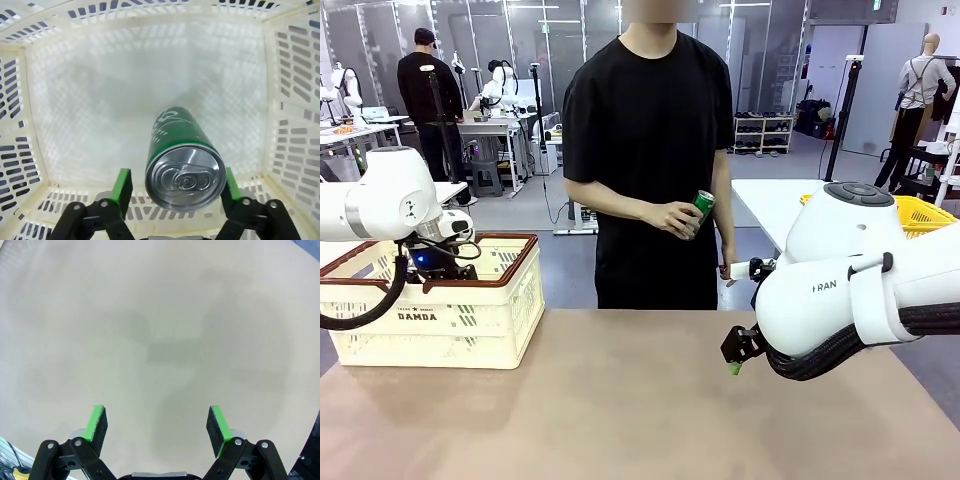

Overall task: Place the drinks into the Shopping basket.
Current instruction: Pick up one drink and place it into the Shopping basket.

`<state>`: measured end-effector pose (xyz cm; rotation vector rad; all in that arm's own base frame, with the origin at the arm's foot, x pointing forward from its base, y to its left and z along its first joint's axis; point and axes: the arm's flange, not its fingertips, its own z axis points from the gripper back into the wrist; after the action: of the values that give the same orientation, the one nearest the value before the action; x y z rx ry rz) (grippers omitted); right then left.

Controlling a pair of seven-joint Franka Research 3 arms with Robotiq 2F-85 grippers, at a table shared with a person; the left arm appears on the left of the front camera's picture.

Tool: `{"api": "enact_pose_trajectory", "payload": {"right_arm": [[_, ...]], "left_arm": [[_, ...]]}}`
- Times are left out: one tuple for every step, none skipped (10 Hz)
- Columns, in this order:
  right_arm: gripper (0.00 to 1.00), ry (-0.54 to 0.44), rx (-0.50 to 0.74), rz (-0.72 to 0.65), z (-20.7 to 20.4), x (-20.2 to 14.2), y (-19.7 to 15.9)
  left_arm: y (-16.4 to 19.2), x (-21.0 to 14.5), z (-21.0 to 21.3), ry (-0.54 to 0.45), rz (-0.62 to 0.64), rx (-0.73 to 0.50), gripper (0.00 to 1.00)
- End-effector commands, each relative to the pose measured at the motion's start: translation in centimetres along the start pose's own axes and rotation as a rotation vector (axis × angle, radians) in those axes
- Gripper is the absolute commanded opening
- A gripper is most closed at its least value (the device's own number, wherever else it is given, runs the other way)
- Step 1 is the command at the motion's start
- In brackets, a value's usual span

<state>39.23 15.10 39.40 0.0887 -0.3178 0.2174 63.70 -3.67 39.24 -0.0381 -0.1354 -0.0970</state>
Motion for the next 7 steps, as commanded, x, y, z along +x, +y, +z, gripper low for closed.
{"api": "enact_pose_trajectory", "payload": {"right_arm": [[1.00, 0.000, 0.002, -0.002, -0.1, 0.0, -0.1], [1.00, 0.000, 0.002, -0.002, -0.1, 0.0, -0.1], [1.00, 0.000, 0.002, -0.002, -0.1, 0.0, -0.1], [1.00, 0.000, 0.002, -0.002, -0.1, 0.0, -0.1], [1.00, 0.000, 0.002, -0.002, -0.1, 0.0, -0.1], [1.00, 0.000, 0.002, -0.002, -0.1, 0.0, -0.1], [1.00, 0.000, 0.002, -0.002, -0.1, 0.0, -0.1]], "left_arm": [[0.1, -1.5, 1.2, -0.028, -0.015, -0.031, 1.00], [-0.2, -1.9, 2.3, -0.044, -0.017, -0.030, 1.00], [-0.3, -2.3, 3.0, -0.040, -0.022, -0.009, 1.00], [-0.5, -2.6, 3.8, -0.023, -0.017, 0.001, 1.00], [-0.4, -0.9, 2.5, -0.029, -0.002, -0.002, 1.00], [-0.4, -0.9, 2.5, -0.029, -0.002, -0.002, 1.00], [-0.4, -0.9, 2.5, -0.029, -0.002, -0.002, 1.00]]}}
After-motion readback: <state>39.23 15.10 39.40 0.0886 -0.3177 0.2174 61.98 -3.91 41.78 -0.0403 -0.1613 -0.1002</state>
